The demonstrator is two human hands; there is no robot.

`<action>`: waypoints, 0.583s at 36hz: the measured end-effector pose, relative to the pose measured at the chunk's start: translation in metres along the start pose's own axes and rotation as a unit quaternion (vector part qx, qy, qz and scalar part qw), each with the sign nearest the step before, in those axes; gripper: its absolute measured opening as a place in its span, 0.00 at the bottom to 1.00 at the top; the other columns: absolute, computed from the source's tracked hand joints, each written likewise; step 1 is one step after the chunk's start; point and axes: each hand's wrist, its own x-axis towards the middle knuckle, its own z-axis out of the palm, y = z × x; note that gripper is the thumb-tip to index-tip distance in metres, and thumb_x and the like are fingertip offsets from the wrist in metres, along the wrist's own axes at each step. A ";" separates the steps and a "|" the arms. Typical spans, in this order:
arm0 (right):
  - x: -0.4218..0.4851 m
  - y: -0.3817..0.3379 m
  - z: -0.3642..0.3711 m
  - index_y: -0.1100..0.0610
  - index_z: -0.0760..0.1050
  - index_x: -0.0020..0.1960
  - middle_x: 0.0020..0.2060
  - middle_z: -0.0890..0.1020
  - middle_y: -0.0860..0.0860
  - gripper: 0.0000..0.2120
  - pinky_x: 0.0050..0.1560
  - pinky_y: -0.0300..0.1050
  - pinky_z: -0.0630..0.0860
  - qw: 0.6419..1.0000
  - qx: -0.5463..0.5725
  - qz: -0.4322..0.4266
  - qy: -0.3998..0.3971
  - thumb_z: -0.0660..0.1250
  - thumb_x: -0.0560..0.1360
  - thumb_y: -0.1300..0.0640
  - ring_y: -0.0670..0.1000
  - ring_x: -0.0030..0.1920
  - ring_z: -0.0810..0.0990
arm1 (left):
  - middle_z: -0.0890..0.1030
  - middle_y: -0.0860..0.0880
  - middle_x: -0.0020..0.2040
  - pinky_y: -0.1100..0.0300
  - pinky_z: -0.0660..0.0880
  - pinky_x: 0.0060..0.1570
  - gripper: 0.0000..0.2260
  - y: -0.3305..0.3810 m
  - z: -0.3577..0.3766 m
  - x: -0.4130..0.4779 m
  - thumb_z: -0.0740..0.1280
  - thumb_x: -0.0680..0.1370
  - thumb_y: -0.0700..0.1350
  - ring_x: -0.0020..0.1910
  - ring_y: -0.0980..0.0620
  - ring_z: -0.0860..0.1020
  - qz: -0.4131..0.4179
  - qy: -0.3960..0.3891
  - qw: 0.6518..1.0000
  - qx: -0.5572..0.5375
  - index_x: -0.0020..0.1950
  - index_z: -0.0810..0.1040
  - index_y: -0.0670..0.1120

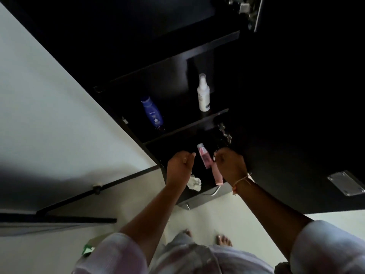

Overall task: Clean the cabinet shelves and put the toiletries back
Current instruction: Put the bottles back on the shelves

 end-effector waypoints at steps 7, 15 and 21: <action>-0.022 0.052 0.038 0.50 0.72 0.62 0.47 0.82 0.51 0.15 0.40 0.37 0.64 0.987 0.036 0.137 -0.073 0.60 0.78 0.48 0.53 0.46 0.80 | 0.83 0.46 0.53 0.61 0.75 0.51 0.10 -0.023 0.024 0.004 0.67 0.78 0.43 0.51 0.51 0.81 -0.084 -0.166 0.982 -0.007 0.58 0.80 0.43; -0.017 0.068 0.067 0.55 0.74 0.63 0.54 0.82 0.57 0.17 0.52 0.45 0.74 0.965 -0.010 0.231 -0.122 0.60 0.79 0.48 0.58 0.55 0.80 | 0.77 0.43 0.64 0.53 0.73 0.62 0.19 -0.045 0.073 0.045 0.65 0.79 0.45 0.64 0.45 0.75 -0.025 -0.260 0.961 0.095 0.70 0.72 0.46; -0.004 0.078 0.098 0.56 0.78 0.54 0.43 0.84 0.56 0.20 0.45 0.48 0.81 0.918 0.114 0.376 -0.054 0.63 0.73 0.42 0.57 0.43 0.84 | 0.78 0.43 0.63 0.54 0.74 0.59 0.19 -0.066 0.117 0.072 0.66 0.79 0.48 0.62 0.44 0.77 -0.094 -0.276 0.954 0.070 0.68 0.72 0.44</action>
